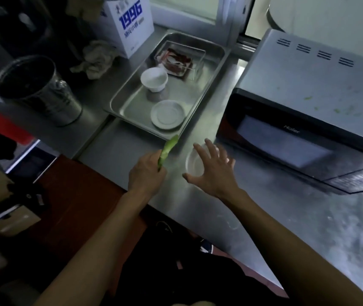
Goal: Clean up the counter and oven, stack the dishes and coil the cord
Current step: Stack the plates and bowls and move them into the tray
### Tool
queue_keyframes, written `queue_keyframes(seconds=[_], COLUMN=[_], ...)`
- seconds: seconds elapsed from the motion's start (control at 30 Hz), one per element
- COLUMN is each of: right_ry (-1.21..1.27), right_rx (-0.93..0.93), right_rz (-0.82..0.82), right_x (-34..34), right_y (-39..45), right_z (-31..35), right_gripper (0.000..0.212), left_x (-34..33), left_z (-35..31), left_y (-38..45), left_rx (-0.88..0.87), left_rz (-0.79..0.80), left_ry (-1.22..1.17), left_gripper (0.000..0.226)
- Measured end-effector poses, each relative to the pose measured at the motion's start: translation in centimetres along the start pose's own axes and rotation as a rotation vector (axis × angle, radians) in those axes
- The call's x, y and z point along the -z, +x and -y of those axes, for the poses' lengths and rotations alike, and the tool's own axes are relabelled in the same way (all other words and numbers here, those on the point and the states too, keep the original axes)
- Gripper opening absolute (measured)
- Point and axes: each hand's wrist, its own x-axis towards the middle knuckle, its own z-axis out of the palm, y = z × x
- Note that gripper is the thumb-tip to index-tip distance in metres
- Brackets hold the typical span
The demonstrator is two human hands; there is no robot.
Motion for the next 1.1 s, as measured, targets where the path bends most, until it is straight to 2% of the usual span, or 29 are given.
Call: queue_keyframes(seconds=[0.27,0.37,0.5,0.63,0.8,1.1], right_ry=[-0.048,-0.073,-0.090,-0.079,-0.080,-0.150], right_rx=[0.048,0.044,-0.011,-0.138,-0.260,-0.298], right_rz=[-0.088,-0.112,-0.096,-0.089,-0.047,0.029], right_x=[1.2,0.6,-0.7,-2.4,-4.8,-7.9], right_y=[7.8,11.8,16.8,21.1,25.0,28.5], right_z=[3.7,5.5,7.9,9.6,10.1,9.8], right_gripper=[0.101,0.101,0.099,0.097,0.098,0.097], left_x=[4.1,5.3,6.7,8.2,9.0,8.1], left_z=[2.7,4.4,7.1,9.2,10.3,11.3], left_y=[7.6,11.6,17.2,21.8,25.6,28.2], left_rx=[-0.018,-0.086,-0.179,-0.175,-0.203,-0.274], left_rz=[-0.113,-0.151,-0.128,-0.116,-0.027,0.040], left_ry=[-0.049,-0.105,-0.121,-0.101,-0.108,-0.078], left_gripper=[0.024,0.028,0.030,0.027,0.022,0.015])
